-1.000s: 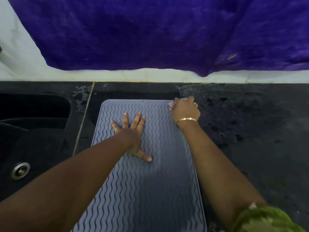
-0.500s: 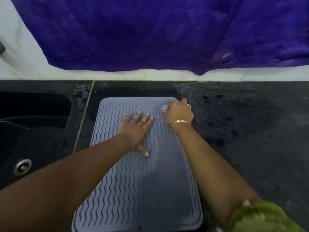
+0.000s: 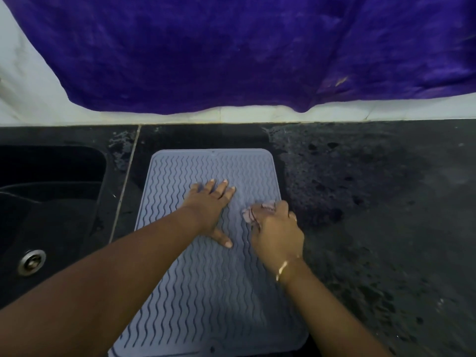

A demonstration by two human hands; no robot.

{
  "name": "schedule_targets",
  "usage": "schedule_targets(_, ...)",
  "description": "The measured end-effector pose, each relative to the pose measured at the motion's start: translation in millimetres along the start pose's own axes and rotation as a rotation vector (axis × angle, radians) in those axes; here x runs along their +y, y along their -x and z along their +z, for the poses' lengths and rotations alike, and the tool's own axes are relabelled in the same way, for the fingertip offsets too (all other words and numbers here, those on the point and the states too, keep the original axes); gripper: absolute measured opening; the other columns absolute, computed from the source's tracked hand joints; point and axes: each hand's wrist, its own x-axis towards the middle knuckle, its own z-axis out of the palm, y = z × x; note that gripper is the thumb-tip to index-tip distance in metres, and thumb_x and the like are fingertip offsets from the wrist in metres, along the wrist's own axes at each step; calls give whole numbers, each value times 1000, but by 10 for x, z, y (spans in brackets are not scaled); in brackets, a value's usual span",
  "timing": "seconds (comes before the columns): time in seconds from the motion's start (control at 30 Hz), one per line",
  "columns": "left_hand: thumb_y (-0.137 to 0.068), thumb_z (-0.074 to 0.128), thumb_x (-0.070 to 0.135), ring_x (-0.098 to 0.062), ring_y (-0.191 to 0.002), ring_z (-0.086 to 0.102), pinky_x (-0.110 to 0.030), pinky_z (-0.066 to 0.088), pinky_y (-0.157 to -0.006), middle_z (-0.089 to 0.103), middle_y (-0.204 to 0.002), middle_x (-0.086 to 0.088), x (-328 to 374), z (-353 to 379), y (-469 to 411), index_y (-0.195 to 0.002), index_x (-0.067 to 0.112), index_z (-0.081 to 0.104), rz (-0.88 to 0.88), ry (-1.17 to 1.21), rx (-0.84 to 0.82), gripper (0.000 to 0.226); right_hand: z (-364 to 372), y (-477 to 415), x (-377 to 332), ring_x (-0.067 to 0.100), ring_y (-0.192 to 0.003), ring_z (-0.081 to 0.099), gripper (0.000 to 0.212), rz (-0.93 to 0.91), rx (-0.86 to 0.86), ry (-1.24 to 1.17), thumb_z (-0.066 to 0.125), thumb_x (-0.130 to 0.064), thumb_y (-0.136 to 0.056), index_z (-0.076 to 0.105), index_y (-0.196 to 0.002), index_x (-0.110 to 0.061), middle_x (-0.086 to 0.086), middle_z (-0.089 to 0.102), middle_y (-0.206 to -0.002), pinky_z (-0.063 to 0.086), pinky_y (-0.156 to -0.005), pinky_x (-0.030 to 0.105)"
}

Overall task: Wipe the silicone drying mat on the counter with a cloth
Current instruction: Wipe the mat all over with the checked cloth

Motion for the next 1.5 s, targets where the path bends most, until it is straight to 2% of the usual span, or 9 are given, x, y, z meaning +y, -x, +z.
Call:
schedule_targets(0.1,-60,60,80,-28,-147,-12,-49,-6,-116,-18,-159,-6,30,-31,-1,-149,19,-19,-15,-41,-21,134,10,-740,-84,35,-110,46,26,-5,48,25,52,-33,-90,58,-114,-26,13,41,-123,52,-78,41)
schedule_targets(0.27,-57,59,83,-27,-147,-12,-53,-4,-117,-18,-159,-2,24,-50,-26,-149,23,-21,-57,-39,-43,135,-65,-1486,-265,36,-119,43,38,28,-57,116,56,-33,-89,57,-125,-22,15,35,-135,50,-88,45)
schedule_targets(0.37,-57,57,85,-27,-147,-11,-54,-4,-116,-18,-159,-2,36,-41,-17,-149,23,-20,-65,-46,-37,135,-9,-1008,-229,36,-116,45,32,-103,-25,112,51,-24,-91,56,-122,-22,15,37,-132,49,-85,42)
schedule_targets(0.67,-63,59,79,-29,-147,-6,-54,-4,-115,-15,-160,-4,117,-35,6,-150,19,-17,-80,-71,-1,130,58,850,109,24,-69,62,43,-226,32,68,68,-27,-61,68,-103,-35,6,60,-90,49,-40,29)
schedule_targets(0.77,-71,61,70,-29,-148,-1,-48,-2,-117,-13,-160,-1,136,-4,68,-152,22,-11,-1,-35,43,119,1,397,13,26,-92,56,18,-131,32,-12,59,-28,-83,65,-99,-33,5,52,-104,47,-58,28)
schedule_targets(0.9,-73,57,72,-29,-148,2,-46,4,-118,-6,-161,0,86,27,112,-153,25,0,30,13,36,109,8,-294,-154,31,-109,49,26,-74,19,-26,53,-31,-90,63,-113,-29,10,43,-123,48,-76,33)
schedule_targets(1.1,-73,54,74,-29,-148,1,-58,6,-114,-12,-160,3,98,-2,77,-151,28,-11,3,-36,-10,112,126,662,113,32,-101,53,39,-300,14,10,44,-23,-85,55,-121,-33,10,48,-123,54,-72,38)
schedule_targets(1.23,-73,55,74,-29,-147,1,-59,7,-115,-12,-160,4,119,-24,96,-151,28,-11,-4,-37,-24,112,66,1347,286,27,-84,63,42,-336,-36,-67,48,-29,-73,57,-112,-41,6,60,-103,58,-51,35)
schedule_targets(1.5,-75,59,69,-30,-147,5,-52,12,-117,-12,-160,1,189,-67,113,-152,26,-10,-28,-63,-48,111,12,248,37,30,-109,50,23,-174,-12,-58,57,-30,-87,66,-107,-30,9,47,-116,52,-80,35)
